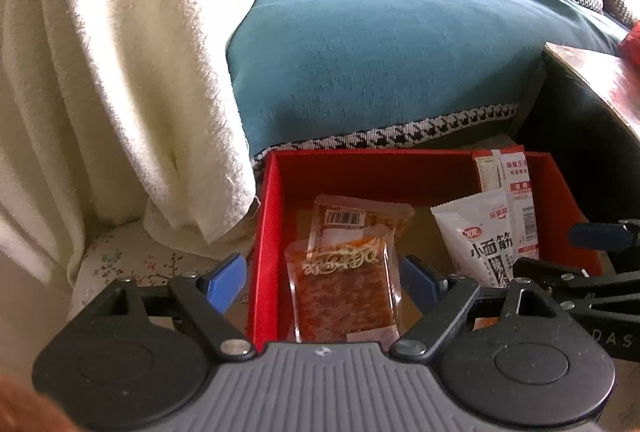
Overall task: Organize snacks
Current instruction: 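Open both tools to release the packets into the red box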
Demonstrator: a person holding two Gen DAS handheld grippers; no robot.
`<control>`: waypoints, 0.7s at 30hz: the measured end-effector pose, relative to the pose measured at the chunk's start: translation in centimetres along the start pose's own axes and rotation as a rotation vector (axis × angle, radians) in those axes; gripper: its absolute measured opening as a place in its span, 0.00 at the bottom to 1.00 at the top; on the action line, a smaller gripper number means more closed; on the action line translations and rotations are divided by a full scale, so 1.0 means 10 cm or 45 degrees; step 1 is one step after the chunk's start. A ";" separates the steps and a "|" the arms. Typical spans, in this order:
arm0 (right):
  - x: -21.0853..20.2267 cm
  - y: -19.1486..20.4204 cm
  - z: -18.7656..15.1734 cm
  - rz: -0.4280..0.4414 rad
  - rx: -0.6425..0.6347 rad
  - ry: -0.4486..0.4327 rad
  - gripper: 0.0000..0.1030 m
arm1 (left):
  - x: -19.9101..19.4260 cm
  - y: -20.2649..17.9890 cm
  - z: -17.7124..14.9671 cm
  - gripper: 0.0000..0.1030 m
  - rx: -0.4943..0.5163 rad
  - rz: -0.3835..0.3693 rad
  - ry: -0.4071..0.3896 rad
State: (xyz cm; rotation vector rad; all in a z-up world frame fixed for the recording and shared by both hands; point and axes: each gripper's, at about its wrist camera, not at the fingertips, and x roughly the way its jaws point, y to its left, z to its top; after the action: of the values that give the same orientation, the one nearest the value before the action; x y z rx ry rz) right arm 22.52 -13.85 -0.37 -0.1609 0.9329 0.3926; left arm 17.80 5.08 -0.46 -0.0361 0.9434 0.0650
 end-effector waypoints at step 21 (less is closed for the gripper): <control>-0.06 0.11 -0.06 0.012 -0.046 0.002 0.78 | -0.20 0.11 -0.18 0.76 0.065 0.040 -0.013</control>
State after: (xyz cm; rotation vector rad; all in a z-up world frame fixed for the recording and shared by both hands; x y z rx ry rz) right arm 21.31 -13.20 -0.20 -0.1901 0.9287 0.4181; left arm 15.11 6.01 0.07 0.0263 0.9352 0.0702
